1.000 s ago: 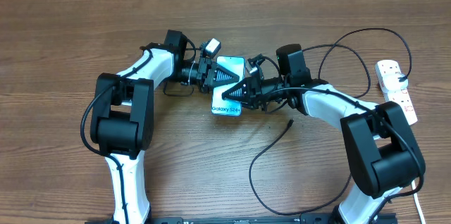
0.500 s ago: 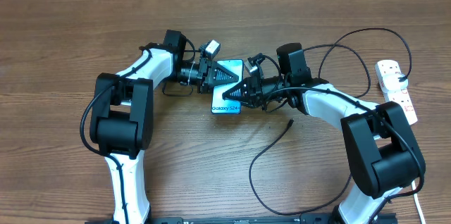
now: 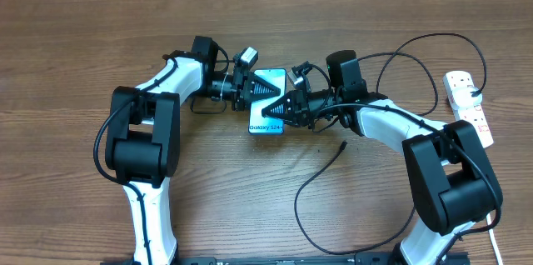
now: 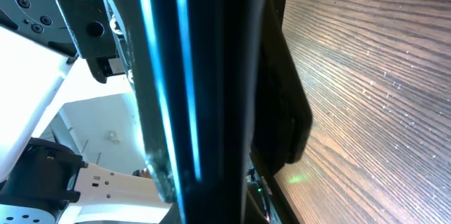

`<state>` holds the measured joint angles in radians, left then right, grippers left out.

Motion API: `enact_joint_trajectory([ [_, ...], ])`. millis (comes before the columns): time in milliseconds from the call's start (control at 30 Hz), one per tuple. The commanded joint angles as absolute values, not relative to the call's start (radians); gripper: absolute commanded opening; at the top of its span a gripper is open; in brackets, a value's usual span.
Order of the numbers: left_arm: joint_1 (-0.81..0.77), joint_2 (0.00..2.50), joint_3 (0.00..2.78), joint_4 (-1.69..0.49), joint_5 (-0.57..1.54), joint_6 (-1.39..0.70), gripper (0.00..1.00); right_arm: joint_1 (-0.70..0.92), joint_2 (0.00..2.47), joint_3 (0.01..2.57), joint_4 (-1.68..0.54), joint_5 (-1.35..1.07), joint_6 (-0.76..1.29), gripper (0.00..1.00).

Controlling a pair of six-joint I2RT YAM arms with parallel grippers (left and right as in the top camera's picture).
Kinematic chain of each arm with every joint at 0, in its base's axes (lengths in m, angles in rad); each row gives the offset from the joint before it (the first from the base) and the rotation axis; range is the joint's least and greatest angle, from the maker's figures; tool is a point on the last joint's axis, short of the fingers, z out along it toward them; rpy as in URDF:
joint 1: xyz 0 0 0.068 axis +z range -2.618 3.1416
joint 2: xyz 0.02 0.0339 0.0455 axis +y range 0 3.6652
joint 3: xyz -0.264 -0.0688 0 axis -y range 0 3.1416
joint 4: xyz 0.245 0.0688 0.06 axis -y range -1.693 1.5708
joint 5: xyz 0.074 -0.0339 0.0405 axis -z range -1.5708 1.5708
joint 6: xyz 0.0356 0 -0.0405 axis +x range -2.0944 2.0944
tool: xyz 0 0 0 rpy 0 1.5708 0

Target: Plug charger to phone and switch on socket

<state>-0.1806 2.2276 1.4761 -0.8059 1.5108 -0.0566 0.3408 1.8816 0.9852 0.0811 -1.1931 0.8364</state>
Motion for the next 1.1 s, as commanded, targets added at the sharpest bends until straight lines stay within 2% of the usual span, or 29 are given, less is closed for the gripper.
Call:
enact_joint_trajectory([
  [0,-0.190,2.220,1.482,-0.826,1.496,-0.038,0.16,0.339,1.864,0.995,0.093,-1.114,0.868,0.04],
  [167,-0.190,2.220,1.482,-0.827,1.523,-0.037,0.18,0.339,1.864,0.995,0.101,-1.106,0.868,0.04],
  [267,-0.191,2.220,1.482,-0.827,1.520,-0.038,0.06,0.339,1.864,0.995,0.100,-1.084,0.868,0.04],
  [400,-0.191,2.220,1.482,-0.826,1.514,-0.037,0.04,0.339,1.864,0.995,0.100,-1.066,0.867,0.04],
  [433,-0.191,2.220,1.482,-0.826,1.510,-0.037,0.04,0.339,1.864,0.995,0.100,-1.066,0.865,0.09],
  [467,-0.190,2.220,1.482,-0.826,1.502,-0.037,0.04,0.339,1.864,0.995,0.100,-1.066,0.864,0.25],
  [500,-0.188,2.220,1.482,-0.826,1.478,-0.038,0.04,0.339,1.864,0.995,0.100,-1.073,0.864,0.49],
  [533,-0.187,2.220,1.482,-0.826,1.454,-0.038,0.04,0.338,1.864,0.995,0.100,-1.080,0.864,0.61],
  [667,-0.178,2.220,1.482,-0.827,1.321,-0.080,0.04,0.324,1.864,0.995,0.099,-1.093,0.864,0.84],
  [733,-0.177,2.220,1.482,-0.826,1.283,-0.112,0.04,0.311,1.861,0.995,0.098,-1.093,0.864,0.90],
  [900,-0.170,2.220,1.482,-0.826,1.263,-0.140,0.04,0.260,1.826,0.997,0.019,-1.088,0.831,0.96],
  [1067,-0.157,2.220,1.482,-0.826,1.167,-0.243,0.04,0.191,1.703,1.010,-0.287,-0.938,0.701,0.96],
])
